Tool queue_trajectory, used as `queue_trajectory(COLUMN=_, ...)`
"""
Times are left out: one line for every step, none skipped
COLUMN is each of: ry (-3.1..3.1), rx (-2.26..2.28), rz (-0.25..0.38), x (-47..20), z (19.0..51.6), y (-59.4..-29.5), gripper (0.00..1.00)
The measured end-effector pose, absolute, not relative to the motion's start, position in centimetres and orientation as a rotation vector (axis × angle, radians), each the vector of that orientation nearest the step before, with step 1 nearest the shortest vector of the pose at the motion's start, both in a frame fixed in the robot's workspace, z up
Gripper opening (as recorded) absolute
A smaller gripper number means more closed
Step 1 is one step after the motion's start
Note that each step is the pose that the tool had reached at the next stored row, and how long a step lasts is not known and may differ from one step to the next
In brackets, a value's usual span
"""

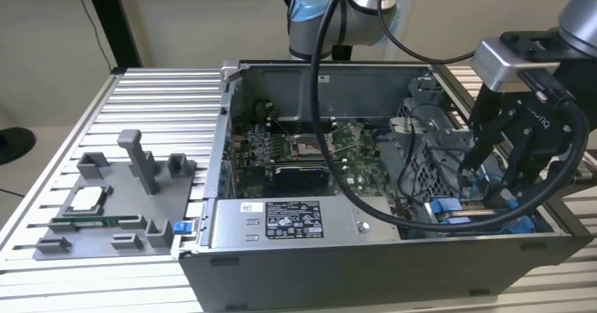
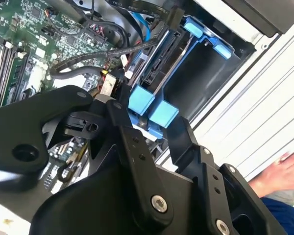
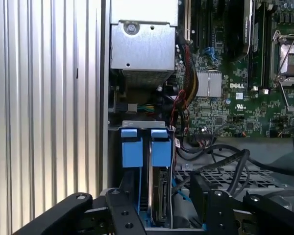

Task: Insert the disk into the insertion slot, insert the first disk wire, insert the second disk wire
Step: 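Insert the disk into the insertion slot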

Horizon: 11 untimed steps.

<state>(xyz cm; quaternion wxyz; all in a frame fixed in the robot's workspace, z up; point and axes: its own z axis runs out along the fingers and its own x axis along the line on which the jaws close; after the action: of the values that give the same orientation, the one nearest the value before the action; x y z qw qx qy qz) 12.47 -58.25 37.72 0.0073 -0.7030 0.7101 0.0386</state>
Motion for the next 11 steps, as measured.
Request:
queue_trajectory(ry=2.221, rx=-2.199, rz=0.121, x=12.5, z=38.0, y=-58.2, gripper=1.0)
queue_trajectory(ry=2.221, rx=-2.199, rz=0.122, x=12.5, z=38.2, y=-58.2, gripper=1.0)
queue_trajectory(ry=2.221, rx=-2.199, rz=0.122, x=12.5, z=38.4, y=-58.2, gripper=1.0)
queue_trajectory(ry=2.221, rx=-2.199, rz=0.123, x=12.5, z=38.6, y=-58.2, gripper=1.0)
queue_trajectory(ry=2.222, rx=-2.199, rz=0.123, x=12.5, z=38.8, y=-58.3, gripper=1.0)
queue_trajectory(ry=2.222, rx=-2.2, rz=0.123, x=12.5, z=39.0, y=-58.3, gripper=1.0)
queue_trajectory(ry=2.222, rx=-2.2, rz=0.124, x=12.5, z=39.2, y=-58.3, gripper=1.0)
queue_trajectory(ry=2.222, rx=-2.2, rz=0.124, x=12.5, z=39.3, y=-58.3, gripper=1.0)
queue_trajectory(ry=2.222, rx=-2.2, rz=0.124, x=12.5, z=39.4, y=-58.3, gripper=1.0)
queue_trajectory(ry=2.222, rx=-2.2, rz=0.124, x=12.5, z=39.5, y=-58.3, gripper=1.0)
queue_trajectory(ry=2.222, rx=-2.2, rz=0.124, x=12.5, z=39.5, y=-58.3, gripper=1.0)
